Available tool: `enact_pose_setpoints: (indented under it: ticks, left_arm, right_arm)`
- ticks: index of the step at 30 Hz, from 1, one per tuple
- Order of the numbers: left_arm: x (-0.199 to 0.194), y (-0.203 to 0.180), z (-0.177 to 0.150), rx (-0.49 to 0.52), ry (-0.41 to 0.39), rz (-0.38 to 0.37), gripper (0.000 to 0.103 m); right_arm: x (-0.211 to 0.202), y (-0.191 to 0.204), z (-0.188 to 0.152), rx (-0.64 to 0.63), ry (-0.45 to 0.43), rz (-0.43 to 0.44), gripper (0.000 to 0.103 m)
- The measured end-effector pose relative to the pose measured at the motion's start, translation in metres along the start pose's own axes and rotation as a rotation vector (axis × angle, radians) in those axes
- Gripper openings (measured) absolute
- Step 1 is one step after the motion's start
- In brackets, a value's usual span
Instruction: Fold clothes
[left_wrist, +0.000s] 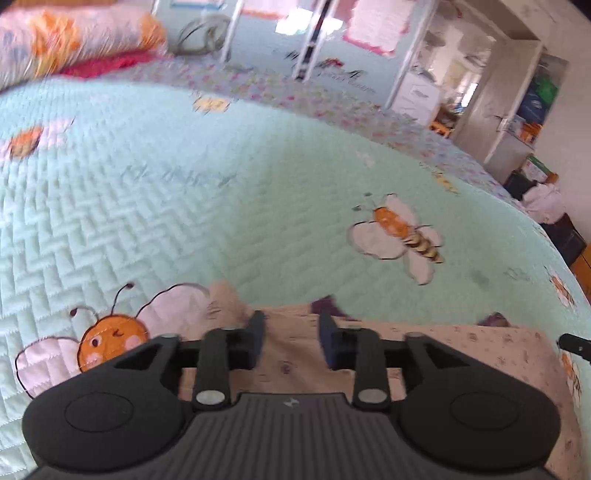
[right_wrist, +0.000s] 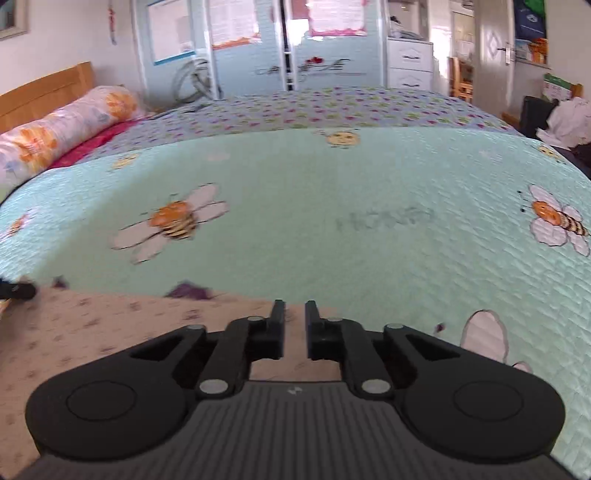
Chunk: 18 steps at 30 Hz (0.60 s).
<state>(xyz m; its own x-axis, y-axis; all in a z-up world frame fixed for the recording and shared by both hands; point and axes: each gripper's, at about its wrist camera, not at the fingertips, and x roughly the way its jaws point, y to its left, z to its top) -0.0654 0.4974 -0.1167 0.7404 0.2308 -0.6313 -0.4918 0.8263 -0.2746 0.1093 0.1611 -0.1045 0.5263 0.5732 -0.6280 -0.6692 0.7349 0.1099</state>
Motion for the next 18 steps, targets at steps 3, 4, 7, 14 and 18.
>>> enact_pose_setpoints:
  ticks: [3,4,7,14,18]
  left_arm:
    - [-0.009,-0.026,-0.013,0.087,0.022,-0.043,0.042]
    - [-0.008,-0.031,-0.02,0.134,0.046,-0.023,0.042]
    - [0.002,-0.02,-0.034,0.172,0.11,0.035,0.043]
    - [-0.036,-0.026,-0.028,0.064,0.044,-0.056,0.045]
    - [-0.043,-0.035,-0.048,0.146,0.088,-0.004,0.045]
  right_arm:
    - [-0.002,0.029,-0.013,-0.059,0.048,0.108,0.024]
    - [0.005,0.029,-0.016,-0.075,0.071,0.09,0.024]
    - [0.014,0.011,-0.022,-0.062,0.088,-0.055,0.021]
    - [-0.043,0.048,-0.028,0.004,-0.024,0.087,0.036]
    - [-0.037,0.087,-0.061,-0.124,0.055,0.116,0.036]
